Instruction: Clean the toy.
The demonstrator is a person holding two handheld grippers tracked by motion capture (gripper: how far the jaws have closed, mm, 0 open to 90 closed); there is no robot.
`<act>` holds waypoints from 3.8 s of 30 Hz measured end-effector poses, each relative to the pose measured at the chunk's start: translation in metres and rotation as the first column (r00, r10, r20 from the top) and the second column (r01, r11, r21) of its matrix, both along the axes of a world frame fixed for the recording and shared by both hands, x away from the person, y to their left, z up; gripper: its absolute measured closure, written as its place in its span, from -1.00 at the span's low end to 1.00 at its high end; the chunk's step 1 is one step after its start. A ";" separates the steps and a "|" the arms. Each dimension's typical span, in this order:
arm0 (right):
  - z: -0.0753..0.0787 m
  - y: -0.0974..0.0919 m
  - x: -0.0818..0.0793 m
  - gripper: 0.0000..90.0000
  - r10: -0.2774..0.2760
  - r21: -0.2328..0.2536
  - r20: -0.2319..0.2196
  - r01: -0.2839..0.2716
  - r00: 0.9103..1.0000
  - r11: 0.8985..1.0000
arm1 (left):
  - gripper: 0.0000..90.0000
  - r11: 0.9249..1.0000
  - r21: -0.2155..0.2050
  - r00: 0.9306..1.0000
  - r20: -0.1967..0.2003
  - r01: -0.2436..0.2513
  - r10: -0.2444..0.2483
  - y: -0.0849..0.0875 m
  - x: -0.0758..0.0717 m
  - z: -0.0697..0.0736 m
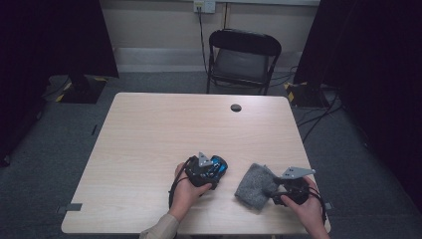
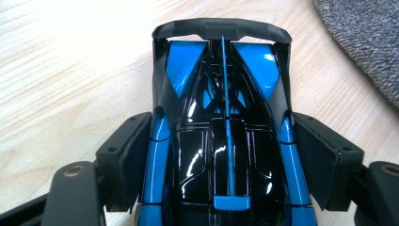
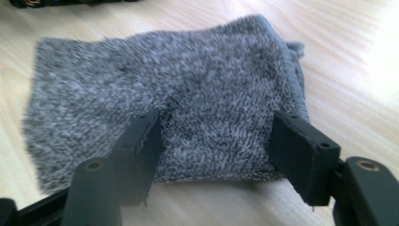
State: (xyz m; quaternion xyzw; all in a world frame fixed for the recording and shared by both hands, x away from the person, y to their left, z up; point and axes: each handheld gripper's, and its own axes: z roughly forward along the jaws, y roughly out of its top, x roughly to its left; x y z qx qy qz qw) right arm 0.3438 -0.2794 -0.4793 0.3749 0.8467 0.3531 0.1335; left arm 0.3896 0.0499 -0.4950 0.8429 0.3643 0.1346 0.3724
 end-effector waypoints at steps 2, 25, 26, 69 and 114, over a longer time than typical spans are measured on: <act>-0.003 -0.003 0.003 -0.23 -0.016 0.017 -0.012 0.016 1.000 1.000 | -0.44 1.000 0.007 1.000 0.004 0.003 -0.003 0.000 0.000 0.000; 0.015 -0.007 0.033 -0.31 -0.092 0.027 0.031 0.091 0.995 0.995 | -0.52 1.000 -0.019 1.000 0.010 0.001 -0.001 -0.002 0.003 -0.002; 0.015 -0.012 0.031 -0.30 -0.113 0.029 0.027 0.112 0.993 0.993 | -0.55 1.000 -0.007 1.000 0.011 0.000 0.000 -0.003 0.003 -0.002; -0.012 0.095 0.050 -0.55 -0.227 -0.012 0.041 0.228 0.973 0.974 | -0.61 1.000 -0.015 1.000 0.013 -0.001 0.001 -0.004 0.006 -0.004; -0.014 0.049 0.030 0.51 -0.119 0.051 0.054 0.116 0.991 0.992 | -0.40 0.999 0.028 0.999 0.010 0.033 -0.033 -0.009 0.002 0.005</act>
